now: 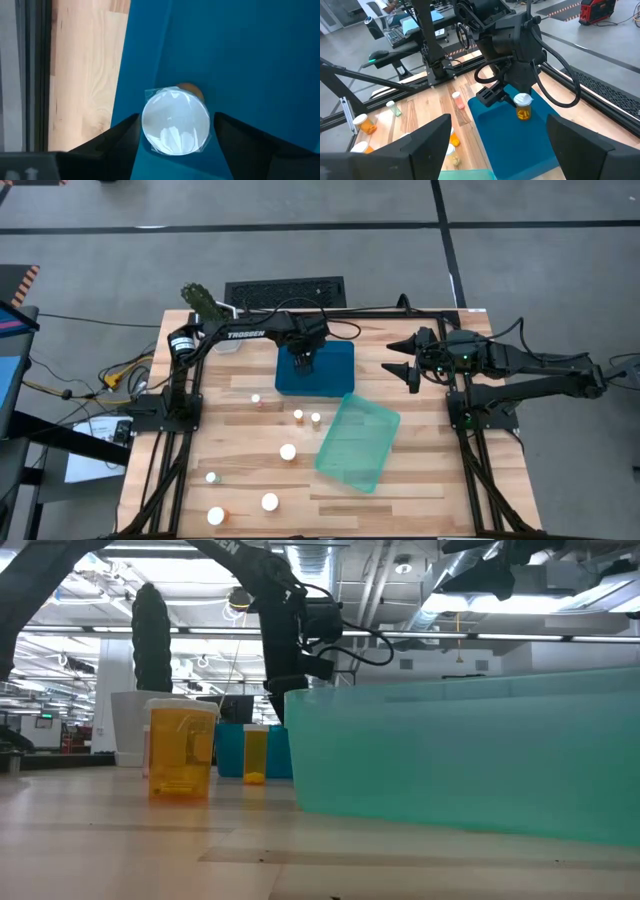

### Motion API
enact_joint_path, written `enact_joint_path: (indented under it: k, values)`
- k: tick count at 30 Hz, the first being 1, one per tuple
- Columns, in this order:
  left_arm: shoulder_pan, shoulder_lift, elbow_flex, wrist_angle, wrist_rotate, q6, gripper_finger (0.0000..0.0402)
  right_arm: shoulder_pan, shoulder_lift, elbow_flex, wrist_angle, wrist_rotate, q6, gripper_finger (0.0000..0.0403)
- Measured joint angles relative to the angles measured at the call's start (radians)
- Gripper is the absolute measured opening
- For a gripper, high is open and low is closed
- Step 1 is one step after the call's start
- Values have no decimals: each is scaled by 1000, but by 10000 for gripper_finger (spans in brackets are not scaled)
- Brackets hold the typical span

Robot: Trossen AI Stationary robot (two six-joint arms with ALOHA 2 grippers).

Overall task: Pick and place medicine bottles into bin by pill shape (circle, oval)
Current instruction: Put the large orange pill bottle into the blue bin

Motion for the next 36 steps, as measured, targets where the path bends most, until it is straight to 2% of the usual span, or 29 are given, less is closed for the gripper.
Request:
enact_joint_path:
  k: [5, 8, 15, 20, 23, 26, 29, 36]
  values:
    - [0, -3, 51, -20, 0, 17, 248, 0, 0, 0, 0, 0, 0, 333]
    - [-1, -3, 131, -102, 24, 21, 248, 0, 0, 0, 0, 0, 0, 333]
    - [-17, -5, 408, -387, 115, -2, 248, 0, 0, 0, 0, 0, 0, 333]
    - [-72, -8, 631, -627, 200, -38, 248, 0, 0, 0, 0, 0, 0, 333]
    - [-125, -41, 707, -668, 203, -82, 248, 0, 0, 0, 0, 0, -1, 333]
    - [-188, -114, 710, -670, 206, -147, 248, 0, 0, 0, -3, 0, -1, 333]
    - [-265, -192, 689, -670, 148, -216, 248, 0, 0, 0, -23, 0, 0, 333]
    - [-477, -360, 510, -656, 39, -435, 248, -1, 0, 0, -63, 0, 0, 333]
